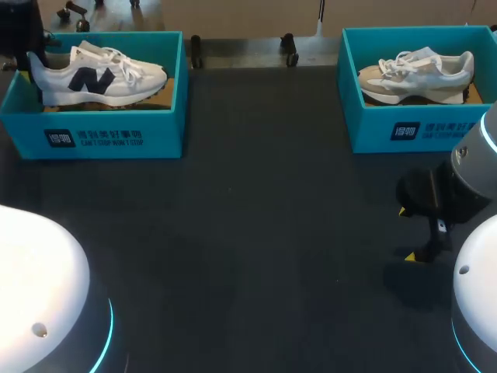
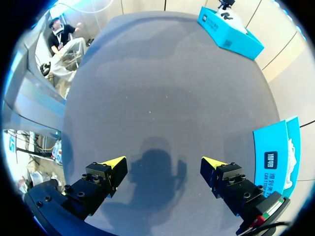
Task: Take the shoe out of the shoebox, open the shoe tongue, remove and reinsert the insole, then place the shoe into the shoebox
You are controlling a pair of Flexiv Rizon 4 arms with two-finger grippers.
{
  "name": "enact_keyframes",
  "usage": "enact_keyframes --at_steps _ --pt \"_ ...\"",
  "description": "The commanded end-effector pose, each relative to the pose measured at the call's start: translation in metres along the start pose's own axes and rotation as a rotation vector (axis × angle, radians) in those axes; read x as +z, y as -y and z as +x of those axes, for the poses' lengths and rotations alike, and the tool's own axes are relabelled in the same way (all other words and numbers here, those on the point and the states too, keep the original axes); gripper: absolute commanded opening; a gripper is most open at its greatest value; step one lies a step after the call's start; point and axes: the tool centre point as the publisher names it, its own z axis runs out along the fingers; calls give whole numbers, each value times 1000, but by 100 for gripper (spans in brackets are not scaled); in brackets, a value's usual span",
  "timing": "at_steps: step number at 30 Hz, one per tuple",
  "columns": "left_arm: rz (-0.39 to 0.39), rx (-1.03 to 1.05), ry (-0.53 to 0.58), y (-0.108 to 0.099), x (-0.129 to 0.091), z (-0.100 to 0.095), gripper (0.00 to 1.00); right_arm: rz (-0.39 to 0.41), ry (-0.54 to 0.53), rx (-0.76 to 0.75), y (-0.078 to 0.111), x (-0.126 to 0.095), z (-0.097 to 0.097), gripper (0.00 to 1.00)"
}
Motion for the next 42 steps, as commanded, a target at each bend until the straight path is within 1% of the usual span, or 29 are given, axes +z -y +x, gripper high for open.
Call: enact_keyframes --at_steps 1,7,13,20,35,38,42 --pt "3 6 -2 3 0 1 0 0 2 -1 0 0 1 100" --pt "5 19 -11 12 3 5 0 0 2 -1 0 0 1 100" --pt "27 23 -6 18 7 15 0 0 2 -1 0 0 1 100" --pt "28 51 -20 30 4 21 0 0 2 -1 0 0 1 100" --pt "29 51 -19 30 4 19 0 0 2 -1 0 0 1 100" --pt "39 51 -10 32 5 17 0 0 2 -1 0 0 1 100" --pt "57 49 0 36 10 21 0 0 2 -1 0 0 1 100"
